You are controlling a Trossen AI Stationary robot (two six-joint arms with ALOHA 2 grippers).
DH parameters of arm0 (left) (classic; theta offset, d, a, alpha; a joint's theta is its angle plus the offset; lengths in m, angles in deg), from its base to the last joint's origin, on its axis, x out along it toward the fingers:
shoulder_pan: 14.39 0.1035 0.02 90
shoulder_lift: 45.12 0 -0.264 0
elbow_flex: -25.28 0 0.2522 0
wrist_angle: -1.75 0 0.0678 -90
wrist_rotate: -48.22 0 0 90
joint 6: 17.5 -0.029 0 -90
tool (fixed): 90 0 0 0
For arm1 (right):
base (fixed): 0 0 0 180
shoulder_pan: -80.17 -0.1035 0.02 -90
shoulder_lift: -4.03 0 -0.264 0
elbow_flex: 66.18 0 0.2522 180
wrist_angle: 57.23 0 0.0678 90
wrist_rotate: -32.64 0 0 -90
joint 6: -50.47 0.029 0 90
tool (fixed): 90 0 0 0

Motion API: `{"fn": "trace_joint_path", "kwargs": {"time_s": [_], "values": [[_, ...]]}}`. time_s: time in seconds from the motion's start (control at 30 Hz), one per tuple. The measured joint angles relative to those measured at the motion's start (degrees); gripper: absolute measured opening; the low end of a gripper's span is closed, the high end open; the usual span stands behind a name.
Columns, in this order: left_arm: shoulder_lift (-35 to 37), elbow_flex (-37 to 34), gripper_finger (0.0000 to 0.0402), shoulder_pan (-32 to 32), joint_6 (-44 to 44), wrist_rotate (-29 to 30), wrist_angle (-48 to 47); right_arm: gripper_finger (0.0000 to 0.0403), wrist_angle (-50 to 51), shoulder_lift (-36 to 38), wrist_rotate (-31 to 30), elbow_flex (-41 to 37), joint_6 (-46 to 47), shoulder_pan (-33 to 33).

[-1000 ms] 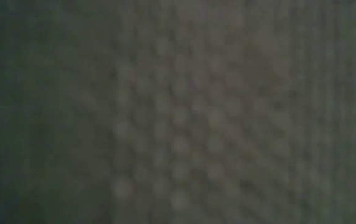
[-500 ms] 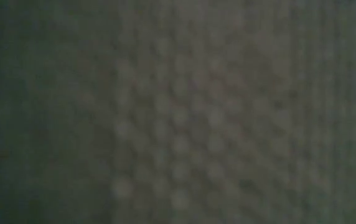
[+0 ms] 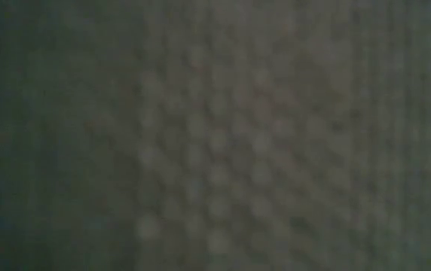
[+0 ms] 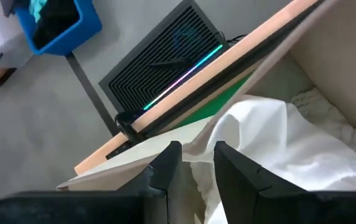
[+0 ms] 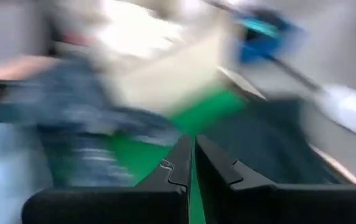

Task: Sort clothes
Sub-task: Put the white shorts into the white laundry organizer

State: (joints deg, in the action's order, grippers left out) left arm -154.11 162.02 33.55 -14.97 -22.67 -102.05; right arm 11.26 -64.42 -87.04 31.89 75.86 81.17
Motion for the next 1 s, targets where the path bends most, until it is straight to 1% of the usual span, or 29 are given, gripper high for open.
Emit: {"fn": "trace_joint_path", "kwargs": {"time_s": [0.07, 0.13, 0.17, 0.2, 0.23, 0.37, 0.43, 0.57, 0.63, 0.7, 0.77, 0.8, 0.87, 1.0], "values": [[0.0, 0.0, 0.0075, -0.5, -1.4, -1.6, 0.0, 0.0012, -7.6, 0.0, 9.4, 0.0, -5.3, 0.1], [0.1, 0.0, 0.0075, -1.1, -3.2, -4.8, 0.0, 0.0012, -16.1, 0.0, 19.3, -0.2, -11.6, 0.1], [0.1, 0.0, 0.0075, -1.3, -4.2, -6.5, 0.0, 0.0012, -19.2, 0.0, 23.0, -0.4, -14.9, 0.1], [0.1, 0.0, 0.0075, -1.5, -4.8, -8.1, 0.0, 0.0012, -21.4, -0.4, 24.8, -0.5, -17.5, 0.1], [0.1, 0.0, 0.0075, -1.6, -5.1, -9.2, 0.0, 0.0012, -23.4, -0.6, 25.2, -0.5, -19.0, 0.1], [0.3, 0.0, 0.0075, -2.0, -5.1, -9.6, 0.0, 0.0012, -24.1, -0.5, 25.2, -0.5, -21.4, 0.7], [0.8, 0.4, 0.0075, -2.5, -5.0, -9.6, 0.0, 0.0012, -20.7, 0.6, 25.2, -0.5, -21.8, 0.1], [1.7, 2.9, 0.0075, -3.9, -4.8, -9.7, 0.0, 0.0012, -15.2, 2.5, 25.7, -0.6, -21.2, -3.3], [2.0, 5.0, 0.0075, -5.0, -3.8, -9.6, 0.0, 0.0012, -14.7, 3.1, 25.2, -0.6, -21.2, -5.5], [2.2, 8.4, 0.0075, -6.5, -2.5, -9.5, 0.1, 0.0012, -14.8, 3.6, 22.7, -0.7, -21.6, -7.2], [2.3, 12.0, 0.0075, -8.2, -2.1, -9.4, 0.5, 0.0012, -16.1, 3.7, 18.7, -0.7, -22.6, -8.6], [3.0, 12.0, 0.0075, -9.3, -2.0, -9.2, 2.0, 0.0012, -16.6, 3.7, 16.8, -0.7, -23.5, -9.0], [5.7, 9.7, 0.0075, -11.1, -2.0, -9.1, 6.1, 0.0012, -17.4, 3.6, 14.3, -0.7, -24.9, -9.3], [9.1, 8.4, 0.0075, -14.8, -1.7, -8.9, 8.1, 0.0012, -18.1, 3.5, 12.9, -0.7, -24.9, -9.2]]}}
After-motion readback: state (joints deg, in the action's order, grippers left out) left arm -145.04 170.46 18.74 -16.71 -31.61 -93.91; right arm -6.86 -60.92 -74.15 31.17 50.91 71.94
